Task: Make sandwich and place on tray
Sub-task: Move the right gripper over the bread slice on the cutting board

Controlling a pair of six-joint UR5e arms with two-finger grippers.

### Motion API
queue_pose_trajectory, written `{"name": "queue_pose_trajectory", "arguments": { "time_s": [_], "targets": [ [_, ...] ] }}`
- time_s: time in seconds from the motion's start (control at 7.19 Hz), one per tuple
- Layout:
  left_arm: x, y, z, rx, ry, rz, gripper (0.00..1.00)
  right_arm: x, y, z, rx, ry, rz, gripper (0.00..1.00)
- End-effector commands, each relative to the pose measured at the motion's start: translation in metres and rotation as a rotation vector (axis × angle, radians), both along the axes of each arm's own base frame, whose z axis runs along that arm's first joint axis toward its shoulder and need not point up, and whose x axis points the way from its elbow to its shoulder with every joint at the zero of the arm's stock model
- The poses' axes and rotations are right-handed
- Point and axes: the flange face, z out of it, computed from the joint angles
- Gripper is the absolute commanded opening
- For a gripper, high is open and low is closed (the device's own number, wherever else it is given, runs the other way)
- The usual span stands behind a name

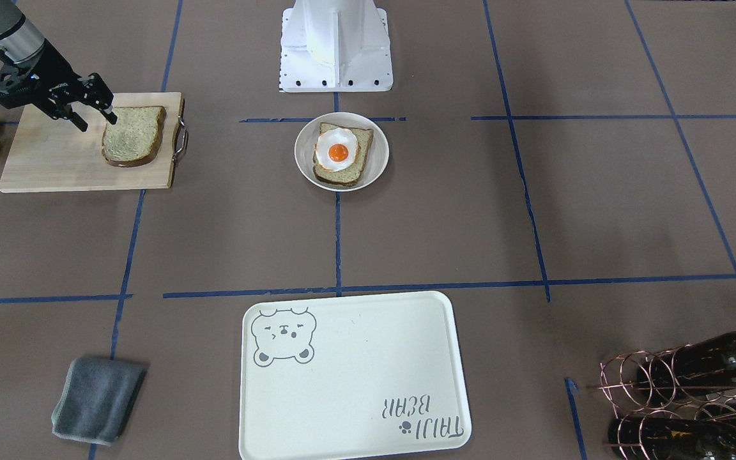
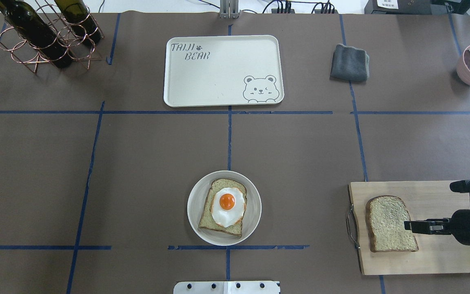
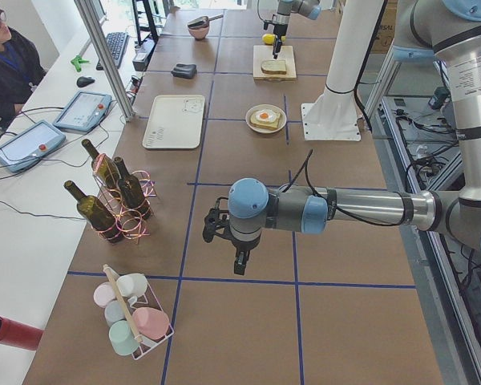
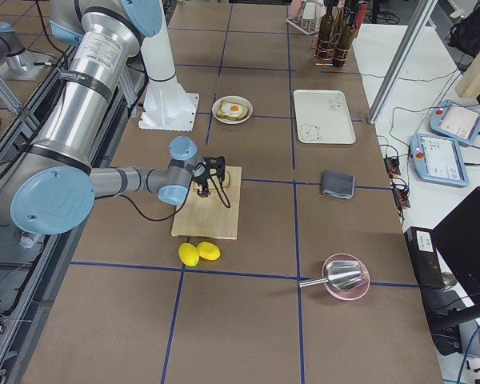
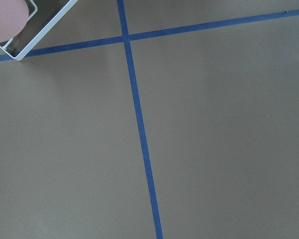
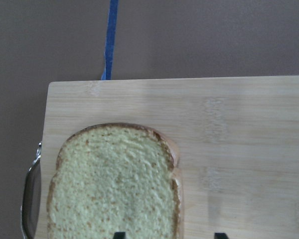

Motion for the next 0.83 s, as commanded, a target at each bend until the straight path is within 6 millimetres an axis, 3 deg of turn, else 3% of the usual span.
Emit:
{"name": "queue_pose_trajectory", "arguments": {
  "time_s": [0.0,0.7],
  "targets": [
    [0.0000,0.0000,0.0000,0.000,0.000,0.000,1.00,-0.0084,0.0107,0.0100,0.000,0.019,-0.028,0.59],
    [0.0001,-0.0001,-0.0011,0.003,0.002,0.000,1.00,-0.0168,0.0192,0.0077,-0.004,0.011,-0.028,0.51]
  ]
}}
